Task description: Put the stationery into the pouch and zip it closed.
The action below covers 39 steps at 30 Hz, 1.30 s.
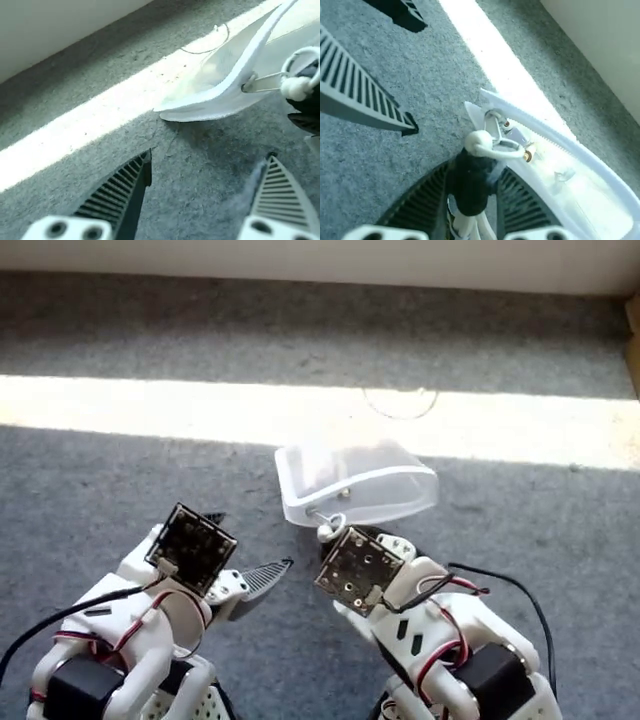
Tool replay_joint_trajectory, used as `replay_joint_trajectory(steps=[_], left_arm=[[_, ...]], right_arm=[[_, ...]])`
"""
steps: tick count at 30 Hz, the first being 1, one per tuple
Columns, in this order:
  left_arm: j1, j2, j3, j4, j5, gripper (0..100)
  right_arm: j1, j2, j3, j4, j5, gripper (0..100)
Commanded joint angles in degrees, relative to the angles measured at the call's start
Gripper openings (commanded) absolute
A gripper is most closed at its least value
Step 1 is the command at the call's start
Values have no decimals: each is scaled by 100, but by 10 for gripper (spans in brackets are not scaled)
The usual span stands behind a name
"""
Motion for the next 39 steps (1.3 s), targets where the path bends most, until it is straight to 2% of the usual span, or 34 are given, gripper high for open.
replay_joint_trajectory(steps=[1,9,12,17,28,34,39], left_arm=[[347,-48,84,-211,-97,323],[444,-48,488,-774,-88,323],[743,-48,479,-774,-88,322],[1138,-48,488,-818,-70,322],[1174,-57,734,-1398,-44,322],[1727,-57,734,-1451,185,322],[1851,-57,734,-1512,167,284]], right_arm=[[31,-75,-699,338,123,5],[13,-75,-1209,1138,598,5],[13,-75,-1209,1218,712,5],[13,-75,-1209,1323,730,5],[13,-75,-1640,1745,756,5],[13,-75,-1631,1745,932,5],[4,-75,-1640,1859,932,5]])
